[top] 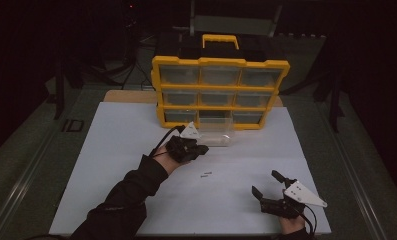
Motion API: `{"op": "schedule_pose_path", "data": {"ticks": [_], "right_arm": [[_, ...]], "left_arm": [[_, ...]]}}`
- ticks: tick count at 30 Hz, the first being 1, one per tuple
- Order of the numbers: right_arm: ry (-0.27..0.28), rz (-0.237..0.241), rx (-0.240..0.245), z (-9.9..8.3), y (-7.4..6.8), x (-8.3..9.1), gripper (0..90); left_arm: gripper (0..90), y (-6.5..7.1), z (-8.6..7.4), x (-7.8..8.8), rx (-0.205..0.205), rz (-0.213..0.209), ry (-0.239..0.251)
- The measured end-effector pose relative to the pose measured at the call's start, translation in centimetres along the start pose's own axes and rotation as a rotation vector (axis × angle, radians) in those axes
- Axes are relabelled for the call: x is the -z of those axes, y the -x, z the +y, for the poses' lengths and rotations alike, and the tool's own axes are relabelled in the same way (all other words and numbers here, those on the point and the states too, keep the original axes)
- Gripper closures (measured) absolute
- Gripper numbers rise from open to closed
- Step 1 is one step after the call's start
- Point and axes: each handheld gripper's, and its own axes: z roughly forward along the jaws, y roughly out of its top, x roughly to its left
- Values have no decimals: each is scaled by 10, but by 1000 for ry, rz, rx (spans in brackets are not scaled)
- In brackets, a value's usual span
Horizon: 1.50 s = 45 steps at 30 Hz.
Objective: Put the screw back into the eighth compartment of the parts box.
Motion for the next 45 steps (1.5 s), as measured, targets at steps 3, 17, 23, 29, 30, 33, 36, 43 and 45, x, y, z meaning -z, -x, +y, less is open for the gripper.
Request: {"op": "schedule_pose_path", "data": {"ticks": [3,17,23,29,30,33,36,43,45], "right_arm": [[-1,-2,-1,0,0,0,88],[-3,1,1,-1,0,0,88],[-2,1,-1,0,1,0,88],[-5,4,-1,-1,0,-1,88],[-4,4,0,-1,0,0,88],[-5,5,0,-1,0,0,88],[-5,7,-1,-1,1,-1,88],[-5,7,0,-1,0,0,88],[-5,7,0,-1,0,0,88]], "left_arm": [[866,0,9,6,-8,9,21],[867,-9,46,15,-11,48,69],[866,-14,58,12,16,67,97],[866,-18,64,3,59,88,122],[866,-19,65,1,67,90,125],[866,-22,66,-4,76,104,122],[866,-24,65,-11,86,116,108],[866,-32,62,-27,112,131,61],[865,-34,61,-31,118,133,51]]}}
